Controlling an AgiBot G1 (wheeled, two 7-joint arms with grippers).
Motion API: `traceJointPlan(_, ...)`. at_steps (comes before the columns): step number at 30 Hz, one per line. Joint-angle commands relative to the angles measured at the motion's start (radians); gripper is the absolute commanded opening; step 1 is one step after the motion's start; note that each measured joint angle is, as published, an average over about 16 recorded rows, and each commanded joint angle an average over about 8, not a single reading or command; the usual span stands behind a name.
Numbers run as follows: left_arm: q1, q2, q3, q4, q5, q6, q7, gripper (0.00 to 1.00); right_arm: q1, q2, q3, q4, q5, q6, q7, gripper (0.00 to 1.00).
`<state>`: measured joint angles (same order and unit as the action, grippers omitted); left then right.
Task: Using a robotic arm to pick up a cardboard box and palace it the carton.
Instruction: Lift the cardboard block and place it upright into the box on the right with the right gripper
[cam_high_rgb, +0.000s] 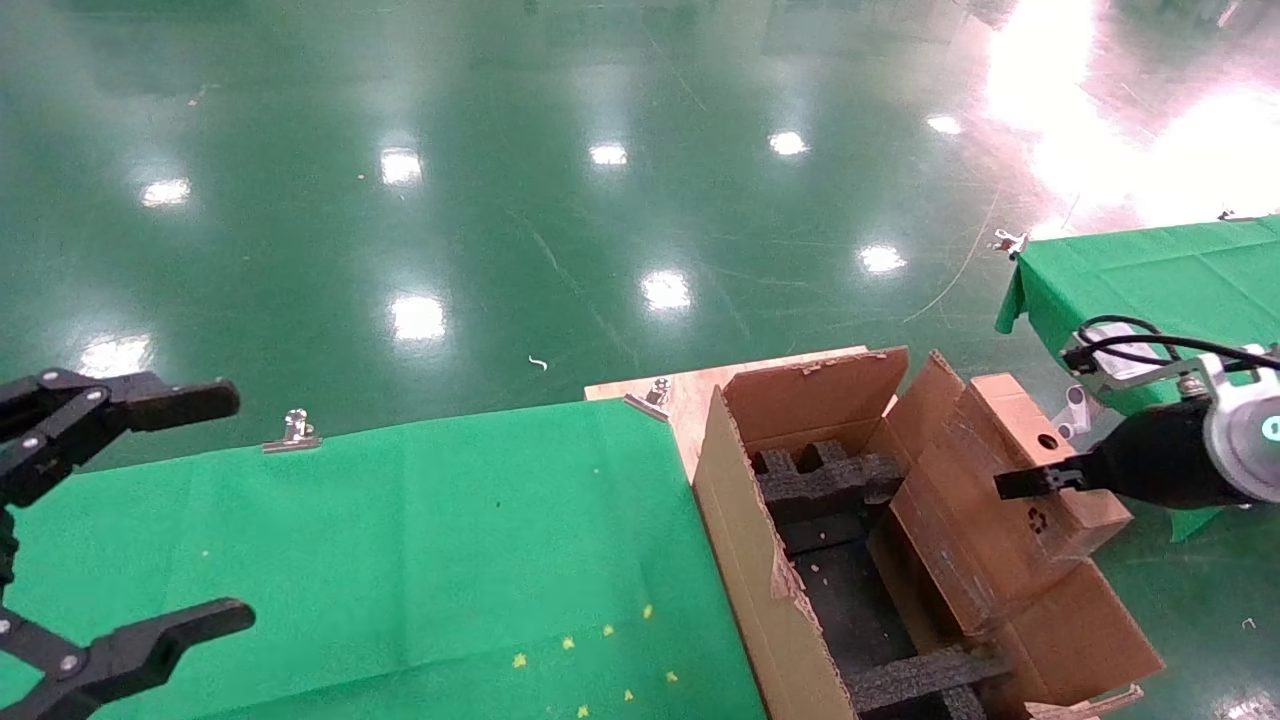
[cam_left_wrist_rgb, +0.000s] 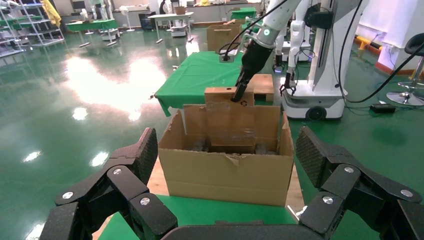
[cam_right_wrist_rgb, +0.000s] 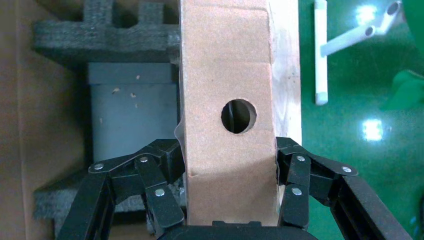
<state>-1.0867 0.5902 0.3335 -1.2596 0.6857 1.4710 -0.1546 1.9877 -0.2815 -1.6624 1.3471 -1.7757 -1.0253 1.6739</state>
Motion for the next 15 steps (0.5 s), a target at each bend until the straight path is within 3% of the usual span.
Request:
traceJointPlan(1,0.000,0.000,0.000,0.000,0.000,0.000,0.000,1.00,-0.008,-0.014,-0.005,0.001,-0.021,0.006,0.050,0.00)
traceJointPlan(15,0.000,0.000,0.000,0.000,0.000,0.000,0.000,1.00,-0.129,-0.068,-0.057,-0.010,-0.096,0.142,0.175,0.00)
